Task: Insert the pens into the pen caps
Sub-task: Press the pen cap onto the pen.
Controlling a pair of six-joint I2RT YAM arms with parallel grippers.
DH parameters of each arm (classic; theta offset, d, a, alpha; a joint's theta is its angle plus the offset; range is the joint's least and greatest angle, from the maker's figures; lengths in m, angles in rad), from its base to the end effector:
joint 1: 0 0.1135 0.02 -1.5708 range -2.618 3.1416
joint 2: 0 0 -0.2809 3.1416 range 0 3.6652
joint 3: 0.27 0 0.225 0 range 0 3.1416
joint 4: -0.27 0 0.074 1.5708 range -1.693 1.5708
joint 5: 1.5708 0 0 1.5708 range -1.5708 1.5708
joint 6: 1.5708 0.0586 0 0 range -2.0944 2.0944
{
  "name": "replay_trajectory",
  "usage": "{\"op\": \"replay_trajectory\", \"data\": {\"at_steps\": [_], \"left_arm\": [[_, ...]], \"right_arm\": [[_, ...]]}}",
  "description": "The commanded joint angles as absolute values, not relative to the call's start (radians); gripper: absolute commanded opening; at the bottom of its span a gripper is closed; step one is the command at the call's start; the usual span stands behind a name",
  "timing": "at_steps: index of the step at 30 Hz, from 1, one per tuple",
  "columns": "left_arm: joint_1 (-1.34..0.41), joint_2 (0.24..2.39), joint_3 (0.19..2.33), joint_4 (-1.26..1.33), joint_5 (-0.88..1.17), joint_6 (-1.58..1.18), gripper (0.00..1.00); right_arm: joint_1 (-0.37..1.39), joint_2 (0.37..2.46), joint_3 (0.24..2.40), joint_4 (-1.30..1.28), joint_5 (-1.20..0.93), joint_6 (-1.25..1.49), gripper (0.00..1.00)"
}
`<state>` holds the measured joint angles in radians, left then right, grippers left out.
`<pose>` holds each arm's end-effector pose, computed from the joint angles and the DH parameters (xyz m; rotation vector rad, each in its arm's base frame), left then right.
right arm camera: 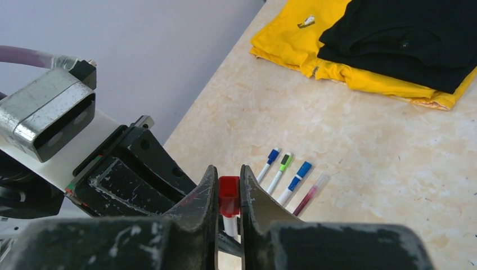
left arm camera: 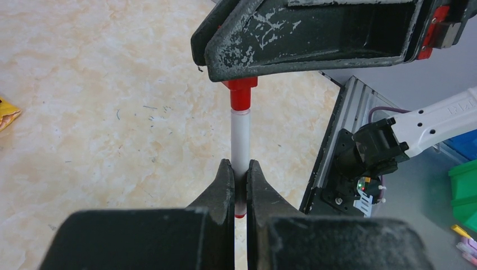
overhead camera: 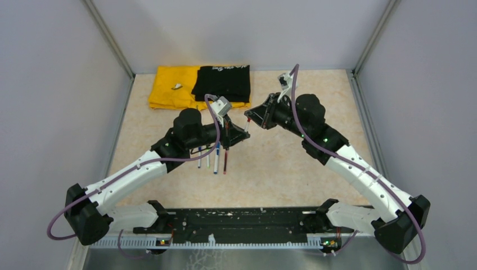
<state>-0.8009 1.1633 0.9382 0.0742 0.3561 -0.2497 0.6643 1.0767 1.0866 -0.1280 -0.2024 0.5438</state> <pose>0.1669 -0.2015 0.3621 0.7640 1.6700 -1.0648 0.1766 0.1532 0.4075 -0.2702 1.7850 1.0575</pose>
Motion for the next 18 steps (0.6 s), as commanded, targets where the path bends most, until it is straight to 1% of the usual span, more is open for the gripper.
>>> {"op": "replay_trajectory", "data": {"at_steps": [1,8,11,18], "left_arm": [[-0.800,1.161,0.955,0.112,0.324,-0.266,0.00],[-0.800,1.168,0.991,0.172,0.345,-0.276,0.00],[-0.801,1.163,1.005,0.217,0.334,-0.300,0.00],[-0.801,1.180,1.056,0.270,0.349,-0.320,0.00]], "right_arm": [[0.661,1.055,1.054,-0.084,-0.218,0.535,0.00],[0.661,1.031,0.937,-0.023,-0.291,0.518,0.00],[0.663,1.000,0.884,-0.037,-0.305,0.511,0.00],[0.712,0.937,0.787,-0.097,-0.232,0.472,0.00]]}}
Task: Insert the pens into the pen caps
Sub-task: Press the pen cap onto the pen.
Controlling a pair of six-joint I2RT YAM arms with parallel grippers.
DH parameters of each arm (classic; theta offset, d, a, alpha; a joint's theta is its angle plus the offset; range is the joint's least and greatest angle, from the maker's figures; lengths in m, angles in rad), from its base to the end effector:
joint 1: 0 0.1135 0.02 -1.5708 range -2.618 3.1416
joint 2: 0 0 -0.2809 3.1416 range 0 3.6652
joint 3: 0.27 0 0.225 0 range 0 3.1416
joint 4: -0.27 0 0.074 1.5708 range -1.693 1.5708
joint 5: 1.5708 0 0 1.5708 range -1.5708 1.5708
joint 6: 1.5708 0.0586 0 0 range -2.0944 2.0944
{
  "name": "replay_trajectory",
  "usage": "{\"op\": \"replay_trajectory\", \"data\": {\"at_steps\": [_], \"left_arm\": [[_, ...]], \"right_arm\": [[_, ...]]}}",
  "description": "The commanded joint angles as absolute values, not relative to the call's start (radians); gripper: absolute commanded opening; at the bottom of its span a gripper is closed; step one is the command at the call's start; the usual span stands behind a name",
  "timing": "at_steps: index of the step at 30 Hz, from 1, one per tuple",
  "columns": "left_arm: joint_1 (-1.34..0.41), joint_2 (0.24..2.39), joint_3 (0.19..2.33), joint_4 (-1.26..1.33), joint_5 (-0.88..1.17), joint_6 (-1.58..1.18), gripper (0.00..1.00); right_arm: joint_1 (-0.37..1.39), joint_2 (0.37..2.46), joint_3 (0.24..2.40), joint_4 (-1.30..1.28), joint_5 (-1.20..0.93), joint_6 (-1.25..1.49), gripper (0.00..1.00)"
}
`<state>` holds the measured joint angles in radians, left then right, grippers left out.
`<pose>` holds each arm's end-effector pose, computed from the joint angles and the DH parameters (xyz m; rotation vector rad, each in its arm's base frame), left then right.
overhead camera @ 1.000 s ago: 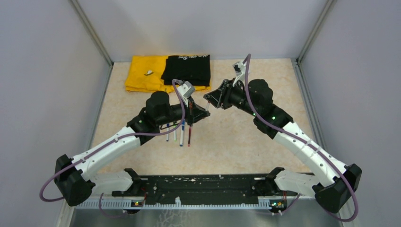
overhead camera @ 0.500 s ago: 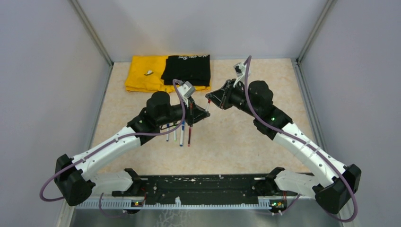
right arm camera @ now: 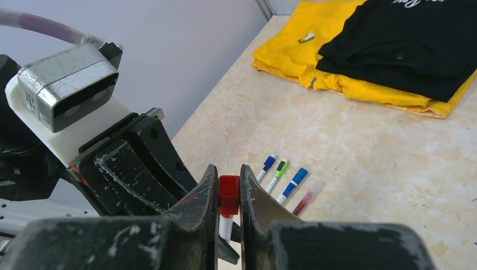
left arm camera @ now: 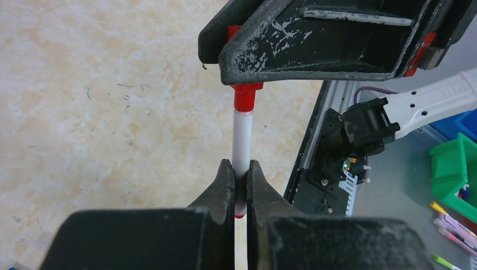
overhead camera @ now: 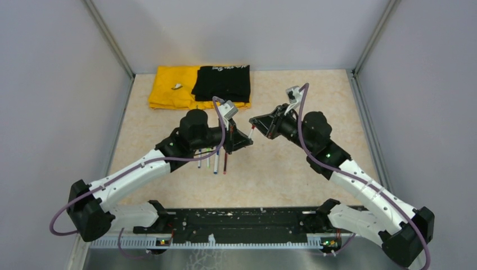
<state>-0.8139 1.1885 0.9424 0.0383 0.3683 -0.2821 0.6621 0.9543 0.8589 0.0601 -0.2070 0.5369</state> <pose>0.1673 -0.2079 0.3530 0.7697 1.7429 -1.0957 0.1586 0.1389 0.3771 -0.2780 1.6955 1.0777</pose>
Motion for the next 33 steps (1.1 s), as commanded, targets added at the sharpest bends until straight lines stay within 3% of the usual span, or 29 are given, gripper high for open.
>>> {"op": "replay_trajectory", "data": {"at_steps": [1,24,33], "left_arm": [[-0.801,1.184,1.061,0.275,0.351,-0.322,0.00],[-0.799,1.205,1.117,0.326,0.329,-0.328,0.00],[-0.799,1.209,1.125,0.342,0.304,-0.330,0.00]], "right_arm": [[0.727,0.935,0.776,-0.101,-0.228,0.469,0.00],[1.072,0.819,0.470,-0.139,-0.107,0.684,0.00],[1.210,0.882,0.382,-0.035,-0.044,0.769,0.00]]}}
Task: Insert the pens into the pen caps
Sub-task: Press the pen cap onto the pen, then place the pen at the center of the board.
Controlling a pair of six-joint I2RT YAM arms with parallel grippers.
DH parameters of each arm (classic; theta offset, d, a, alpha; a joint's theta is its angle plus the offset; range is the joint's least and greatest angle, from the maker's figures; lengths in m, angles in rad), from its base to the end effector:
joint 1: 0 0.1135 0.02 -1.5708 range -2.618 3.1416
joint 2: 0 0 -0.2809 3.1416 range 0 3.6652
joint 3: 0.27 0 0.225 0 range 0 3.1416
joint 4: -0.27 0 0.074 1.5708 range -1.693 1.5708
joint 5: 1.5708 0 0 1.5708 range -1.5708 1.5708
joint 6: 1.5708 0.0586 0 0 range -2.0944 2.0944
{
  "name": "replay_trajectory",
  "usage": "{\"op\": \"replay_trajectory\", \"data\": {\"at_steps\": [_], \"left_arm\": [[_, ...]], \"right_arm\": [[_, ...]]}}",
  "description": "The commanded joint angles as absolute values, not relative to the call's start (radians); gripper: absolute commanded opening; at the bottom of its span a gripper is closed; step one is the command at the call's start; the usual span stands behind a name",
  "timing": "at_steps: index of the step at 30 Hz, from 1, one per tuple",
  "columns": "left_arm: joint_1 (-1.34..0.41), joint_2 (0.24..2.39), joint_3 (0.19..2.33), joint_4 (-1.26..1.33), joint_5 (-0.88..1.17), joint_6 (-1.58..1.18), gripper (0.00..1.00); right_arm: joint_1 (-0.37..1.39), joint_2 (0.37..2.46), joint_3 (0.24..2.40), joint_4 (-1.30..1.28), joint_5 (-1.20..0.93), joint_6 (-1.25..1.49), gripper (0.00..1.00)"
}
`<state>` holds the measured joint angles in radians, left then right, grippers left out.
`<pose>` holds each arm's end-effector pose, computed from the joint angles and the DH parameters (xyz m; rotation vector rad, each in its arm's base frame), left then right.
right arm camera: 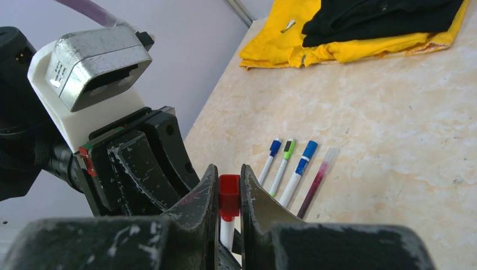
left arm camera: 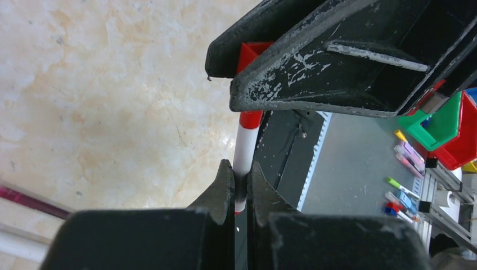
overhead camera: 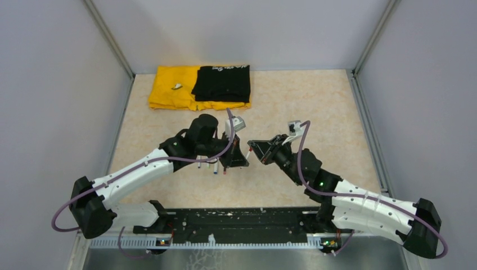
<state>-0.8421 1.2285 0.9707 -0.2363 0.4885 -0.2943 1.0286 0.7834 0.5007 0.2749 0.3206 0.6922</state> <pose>0.1536 -0.2133 0.3212 0.9116 2.0322 -1.1707 0.1064 0.1409 0.3079 -0.0154 1.6875 1.0777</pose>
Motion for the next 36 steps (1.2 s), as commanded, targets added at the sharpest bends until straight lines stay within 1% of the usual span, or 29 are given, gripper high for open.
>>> {"op": "replay_trajectory", "data": {"at_steps": [1,6,10,15,19,24,28,32,34,36], "left_arm": [[-0.798,1.207,1.126,0.341,0.300,-0.330,0.00],[-0.791,1.211,1.124,0.353,0.304,-0.340,0.00],[-0.784,1.206,1.109,0.364,0.319,-0.347,0.00],[-0.783,1.196,1.074,0.363,0.379,-0.342,0.00],[-0.782,1.177,1.019,0.363,0.430,-0.339,0.00],[-0.782,1.153,0.980,0.336,0.457,-0.322,0.00],[-0.782,1.138,0.969,0.294,0.464,-0.296,0.00],[-0.782,1.126,0.958,0.279,0.468,-0.287,0.00],[-0.783,1.123,0.955,0.278,0.470,-0.288,0.00],[-0.782,1.116,0.950,0.280,0.476,-0.290,0.00]], "right_arm": [[1.226,0.887,0.379,-0.037,-0.035,0.771,0.00],[1.253,0.900,0.364,-0.033,-0.024,0.778,0.00],[1.253,0.888,0.398,-0.080,0.009,0.773,0.00],[1.223,0.849,0.541,-0.214,0.158,0.717,0.00],[1.190,0.832,0.696,-0.270,0.283,0.626,0.00],[1.163,0.864,0.917,-0.277,0.420,0.453,0.15],[1.149,0.866,1.025,-0.218,0.518,0.352,0.25],[1.147,0.820,1.045,-0.083,0.622,0.276,0.34],[1.147,0.797,1.038,-0.019,0.636,0.242,0.38],[1.147,0.770,1.023,0.012,0.624,0.226,0.40]]}}
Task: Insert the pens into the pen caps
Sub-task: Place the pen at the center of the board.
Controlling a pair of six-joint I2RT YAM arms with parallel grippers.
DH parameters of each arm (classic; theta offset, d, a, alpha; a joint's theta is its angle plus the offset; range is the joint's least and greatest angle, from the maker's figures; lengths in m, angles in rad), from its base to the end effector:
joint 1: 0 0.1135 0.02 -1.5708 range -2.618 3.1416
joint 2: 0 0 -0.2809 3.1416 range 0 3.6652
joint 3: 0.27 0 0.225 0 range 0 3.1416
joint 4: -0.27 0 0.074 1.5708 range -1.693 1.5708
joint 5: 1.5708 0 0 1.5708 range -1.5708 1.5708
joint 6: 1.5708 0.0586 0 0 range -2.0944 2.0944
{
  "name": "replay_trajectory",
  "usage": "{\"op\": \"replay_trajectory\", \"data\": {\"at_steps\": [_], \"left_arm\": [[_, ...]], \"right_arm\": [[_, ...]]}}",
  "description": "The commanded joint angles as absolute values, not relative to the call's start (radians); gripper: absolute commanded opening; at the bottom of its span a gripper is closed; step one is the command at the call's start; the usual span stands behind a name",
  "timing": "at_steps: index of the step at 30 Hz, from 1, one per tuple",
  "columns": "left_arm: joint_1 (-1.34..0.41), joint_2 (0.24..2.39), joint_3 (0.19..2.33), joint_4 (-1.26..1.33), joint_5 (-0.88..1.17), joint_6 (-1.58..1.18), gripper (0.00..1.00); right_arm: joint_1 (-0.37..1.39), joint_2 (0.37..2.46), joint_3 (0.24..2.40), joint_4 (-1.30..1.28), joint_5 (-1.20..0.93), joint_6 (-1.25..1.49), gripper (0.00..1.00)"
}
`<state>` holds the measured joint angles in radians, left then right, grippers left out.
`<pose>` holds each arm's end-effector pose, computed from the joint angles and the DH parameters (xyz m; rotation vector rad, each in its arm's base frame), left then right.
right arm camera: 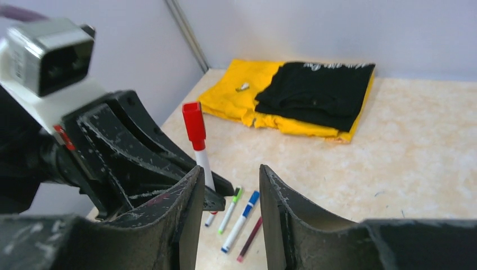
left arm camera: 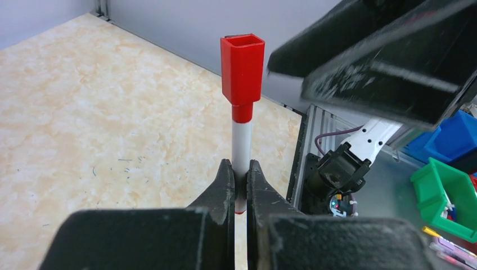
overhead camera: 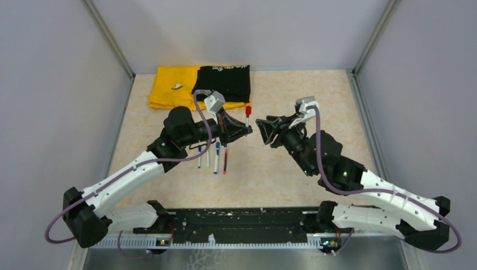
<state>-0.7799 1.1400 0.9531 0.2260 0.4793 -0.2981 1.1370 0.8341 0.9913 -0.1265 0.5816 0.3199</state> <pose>0.1607 -0.1970 0.3923 0.7847 1.4721 -1.2020 0.0960 0.1307 0.4186 -0.1731 1.5787 0.7028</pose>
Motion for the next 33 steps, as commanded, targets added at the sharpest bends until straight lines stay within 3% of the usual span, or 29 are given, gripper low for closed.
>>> {"op": "replay_trajectory", "data": {"at_steps": [1,11,18,20,26,33], "left_arm": [[-0.783,1.112,0.947,0.283,0.485,-0.291,0.00],[-0.782,1.103,0.961,0.381,0.678,-0.346,0.00],[-0.782,1.106,0.965,0.376,0.690,-0.333,0.00],[-0.783,1.106,0.965,0.325,0.622,-0.323,0.00],[-0.783,1.120,0.927,0.072,0.144,-0.360,0.00],[-0.788,1.229,0.852,-0.127,0.010,-0.450,0.00]], "right_arm": [[1.148,0.758,1.011,0.022,0.621,0.220,0.40],[1.148,0.657,0.854,-0.078,0.696,0.278,0.41],[1.147,0.648,0.812,-0.094,0.713,0.296,0.42],[1.147,0.664,0.816,-0.109,0.714,0.294,0.43],[1.079,0.803,0.895,-0.369,0.709,0.482,0.47],[0.954,0.929,0.828,-0.400,0.450,0.611,0.49]]}}
